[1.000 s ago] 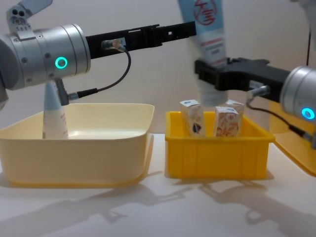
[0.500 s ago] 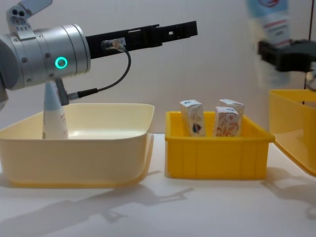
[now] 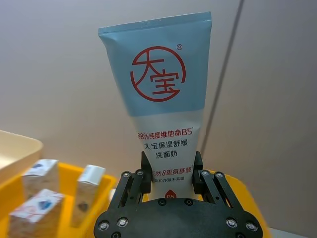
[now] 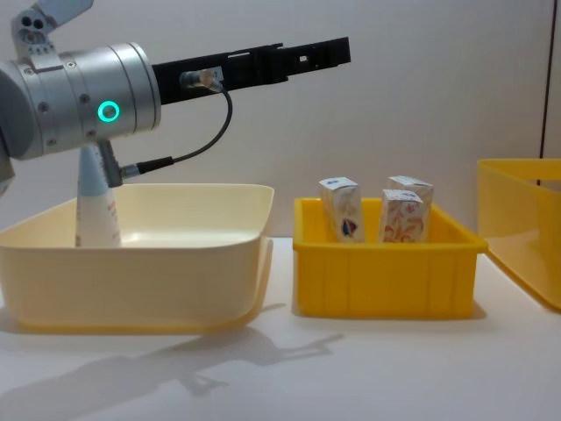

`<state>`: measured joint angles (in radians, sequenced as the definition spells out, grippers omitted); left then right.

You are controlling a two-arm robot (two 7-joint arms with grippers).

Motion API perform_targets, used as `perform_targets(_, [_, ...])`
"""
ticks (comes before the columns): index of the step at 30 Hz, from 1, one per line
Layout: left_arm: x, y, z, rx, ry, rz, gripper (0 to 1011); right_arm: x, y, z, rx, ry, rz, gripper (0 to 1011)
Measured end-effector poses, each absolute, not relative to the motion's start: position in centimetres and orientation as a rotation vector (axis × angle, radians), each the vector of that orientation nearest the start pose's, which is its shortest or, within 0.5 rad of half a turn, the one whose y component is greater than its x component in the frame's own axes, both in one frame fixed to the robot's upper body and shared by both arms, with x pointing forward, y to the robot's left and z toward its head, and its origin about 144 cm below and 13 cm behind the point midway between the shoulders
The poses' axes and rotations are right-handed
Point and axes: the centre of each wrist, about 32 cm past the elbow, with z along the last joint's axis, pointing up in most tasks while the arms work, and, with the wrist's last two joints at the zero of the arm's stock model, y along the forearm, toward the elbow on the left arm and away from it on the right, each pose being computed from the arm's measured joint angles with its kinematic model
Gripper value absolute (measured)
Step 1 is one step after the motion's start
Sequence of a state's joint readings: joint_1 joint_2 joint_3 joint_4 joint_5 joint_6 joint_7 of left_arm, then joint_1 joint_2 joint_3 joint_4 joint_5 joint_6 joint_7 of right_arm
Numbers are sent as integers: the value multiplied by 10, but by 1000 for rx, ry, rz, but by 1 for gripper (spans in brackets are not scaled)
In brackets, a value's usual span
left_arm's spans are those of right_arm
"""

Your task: Bimanual collaborative sorting of washing and personal care products

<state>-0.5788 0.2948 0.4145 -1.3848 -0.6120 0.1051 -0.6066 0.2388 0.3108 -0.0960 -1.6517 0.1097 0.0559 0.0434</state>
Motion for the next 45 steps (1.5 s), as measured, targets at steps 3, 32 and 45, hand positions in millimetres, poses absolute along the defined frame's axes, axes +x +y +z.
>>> perform_targets(3, [585,207,1283,-198,-33,596,1003,512,-289,1258,3,-357,-1479,444])
perform_targets(32, [585,207,1283,-198,-33,596,1003,515,-308,1245,-116,-202,-1609,444])
perform_targets(45, [585,207,1283,-198,-33,596,1003,519,-303,1241,-117,-190,-1605,588])
